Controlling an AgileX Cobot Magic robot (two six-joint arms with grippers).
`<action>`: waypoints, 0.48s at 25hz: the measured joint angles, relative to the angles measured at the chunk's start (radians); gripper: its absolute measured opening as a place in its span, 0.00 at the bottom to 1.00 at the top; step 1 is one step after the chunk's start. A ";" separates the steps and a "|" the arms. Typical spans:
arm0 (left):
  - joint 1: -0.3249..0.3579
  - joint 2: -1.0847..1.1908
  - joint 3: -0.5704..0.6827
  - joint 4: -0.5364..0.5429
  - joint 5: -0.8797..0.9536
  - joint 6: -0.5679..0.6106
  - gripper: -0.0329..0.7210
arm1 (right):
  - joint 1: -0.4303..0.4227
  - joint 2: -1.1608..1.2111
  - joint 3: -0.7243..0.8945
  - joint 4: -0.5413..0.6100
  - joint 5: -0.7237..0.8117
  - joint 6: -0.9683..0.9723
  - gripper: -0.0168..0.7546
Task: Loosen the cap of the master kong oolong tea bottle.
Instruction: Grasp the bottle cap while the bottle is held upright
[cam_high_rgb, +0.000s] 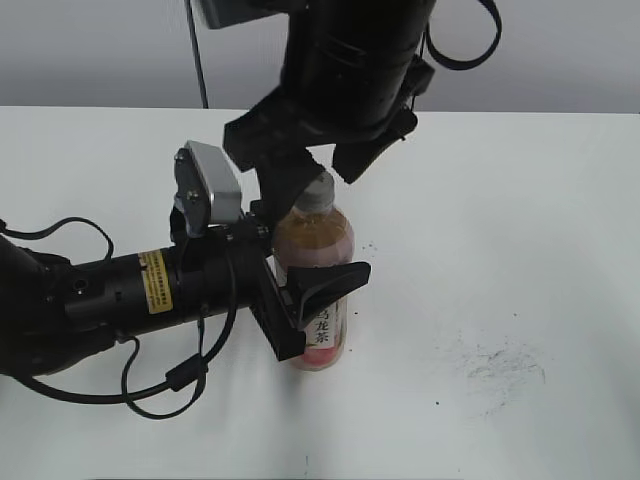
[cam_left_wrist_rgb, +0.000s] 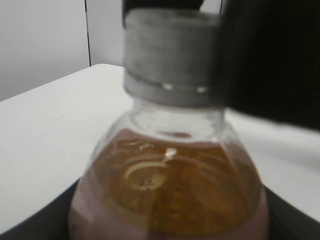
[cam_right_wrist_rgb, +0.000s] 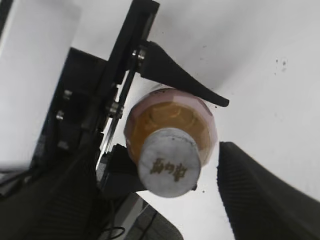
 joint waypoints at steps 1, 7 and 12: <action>0.000 0.000 0.000 0.000 0.000 0.000 0.63 | 0.000 0.000 0.000 -0.011 0.001 0.036 0.75; 0.000 0.000 0.000 0.000 0.000 0.000 0.63 | 0.000 0.000 0.000 -0.037 0.001 0.147 0.60; 0.000 0.000 0.000 0.000 0.000 0.000 0.63 | 0.000 0.000 0.000 -0.007 0.001 0.155 0.55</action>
